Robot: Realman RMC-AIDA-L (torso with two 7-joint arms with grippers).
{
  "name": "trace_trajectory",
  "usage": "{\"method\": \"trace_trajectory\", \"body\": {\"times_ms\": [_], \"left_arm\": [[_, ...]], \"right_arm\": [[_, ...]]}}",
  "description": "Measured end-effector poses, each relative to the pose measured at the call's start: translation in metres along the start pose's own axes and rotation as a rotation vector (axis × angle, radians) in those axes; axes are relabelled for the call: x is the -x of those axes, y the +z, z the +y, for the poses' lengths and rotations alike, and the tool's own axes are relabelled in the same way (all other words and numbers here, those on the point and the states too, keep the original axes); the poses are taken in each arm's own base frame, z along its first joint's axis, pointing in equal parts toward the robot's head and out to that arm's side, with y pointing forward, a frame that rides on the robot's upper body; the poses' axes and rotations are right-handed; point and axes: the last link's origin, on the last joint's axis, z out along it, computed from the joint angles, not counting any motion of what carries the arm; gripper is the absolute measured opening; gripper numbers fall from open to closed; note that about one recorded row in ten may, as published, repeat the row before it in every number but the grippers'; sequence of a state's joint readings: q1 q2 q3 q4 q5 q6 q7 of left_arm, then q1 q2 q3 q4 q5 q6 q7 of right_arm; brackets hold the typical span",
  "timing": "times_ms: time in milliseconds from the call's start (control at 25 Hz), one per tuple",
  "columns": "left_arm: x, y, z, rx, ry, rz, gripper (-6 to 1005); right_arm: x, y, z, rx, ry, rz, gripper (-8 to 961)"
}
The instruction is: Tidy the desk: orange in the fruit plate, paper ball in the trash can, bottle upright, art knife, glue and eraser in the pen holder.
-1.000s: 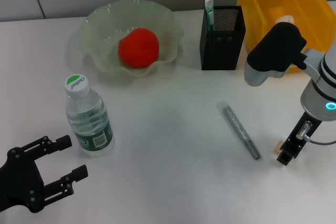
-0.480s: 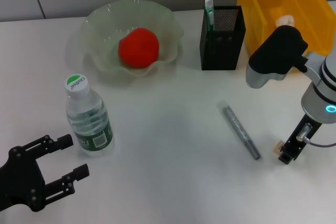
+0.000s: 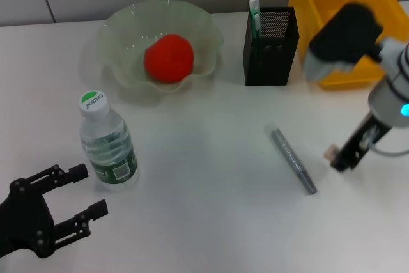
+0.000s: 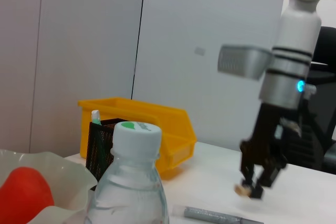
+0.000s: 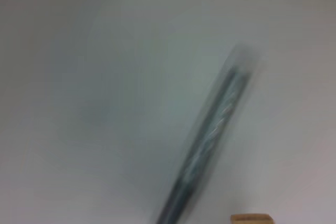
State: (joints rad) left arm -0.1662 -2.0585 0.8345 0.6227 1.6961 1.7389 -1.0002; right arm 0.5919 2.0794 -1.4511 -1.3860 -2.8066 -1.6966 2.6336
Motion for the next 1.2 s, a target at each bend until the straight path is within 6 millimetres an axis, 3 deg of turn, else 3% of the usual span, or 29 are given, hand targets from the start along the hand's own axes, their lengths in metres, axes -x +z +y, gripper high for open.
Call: {"method": "trace_trajectory", "body": {"times_ms": [240,400,600,880,1200], "left_arm": [[-0.002,0.002,-0.002,0.004,0.005,0.002,697],[-0.002,0.003,-0.002,0.005,0.006,0.002,698],[-0.001,0.002,-0.001,0.001,0.002,0.001,698],[0.000,0.001,-0.002,-0.012,-0.013,0.005,698],[-0.001,0.002,-0.003,-0.011,-0.012,0.006,697]], "right_arm": [[0.017,-0.061,-0.025,-0.151,0.021,-0.283,271],[0.031,-0.075,-0.039,-0.261,0.014,-0.446,277],[0.047,-0.061,-0.050,-0.326,-0.002,-0.535,285],[0.065,-0.033,-0.051,-0.333,-0.064,-0.560,297],[0.070,-0.022,-0.050,-0.351,-0.091,-0.585,310]]}}
